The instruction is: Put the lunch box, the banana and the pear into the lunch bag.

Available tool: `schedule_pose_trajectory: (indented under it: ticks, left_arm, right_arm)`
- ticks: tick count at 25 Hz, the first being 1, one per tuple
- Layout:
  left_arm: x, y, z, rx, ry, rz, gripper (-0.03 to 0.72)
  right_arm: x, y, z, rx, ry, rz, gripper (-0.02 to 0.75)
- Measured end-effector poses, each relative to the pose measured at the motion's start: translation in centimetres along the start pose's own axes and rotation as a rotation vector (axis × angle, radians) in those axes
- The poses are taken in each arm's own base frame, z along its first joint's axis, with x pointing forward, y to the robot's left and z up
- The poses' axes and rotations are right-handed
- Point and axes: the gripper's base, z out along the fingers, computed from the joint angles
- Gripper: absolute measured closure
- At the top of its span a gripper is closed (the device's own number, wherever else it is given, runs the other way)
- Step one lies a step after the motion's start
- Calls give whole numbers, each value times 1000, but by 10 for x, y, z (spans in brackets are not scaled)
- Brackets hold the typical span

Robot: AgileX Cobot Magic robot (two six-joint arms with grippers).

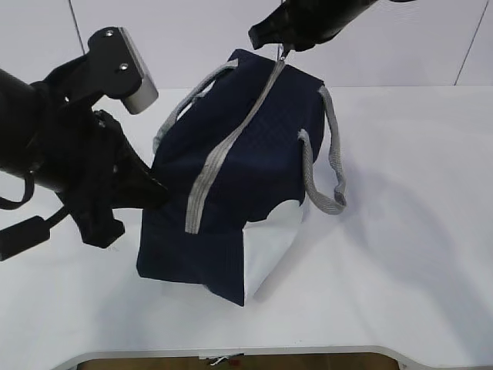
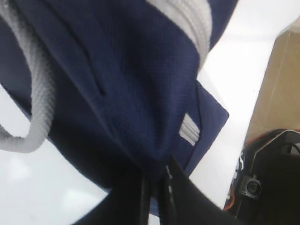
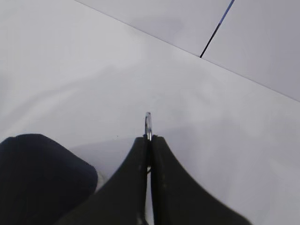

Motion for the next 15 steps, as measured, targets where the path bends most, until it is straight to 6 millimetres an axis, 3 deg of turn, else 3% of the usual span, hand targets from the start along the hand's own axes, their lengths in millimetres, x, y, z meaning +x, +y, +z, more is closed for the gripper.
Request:
schedule_pose_trajectory:
  ticks: [8, 12, 15]
  left_arm:
    - [15, 20, -7, -19, 48, -94, 690]
    - [15, 20, -8, 3, 34, -142, 685]
    - [13, 18, -8, 29, 9, -195, 641]
  right_arm:
    - [4, 6, 15, -37, 26, 49, 725]
    - [2, 8, 14, -65, 31, 95, 726]
    - [1, 9, 13, -81, 34, 123, 725]
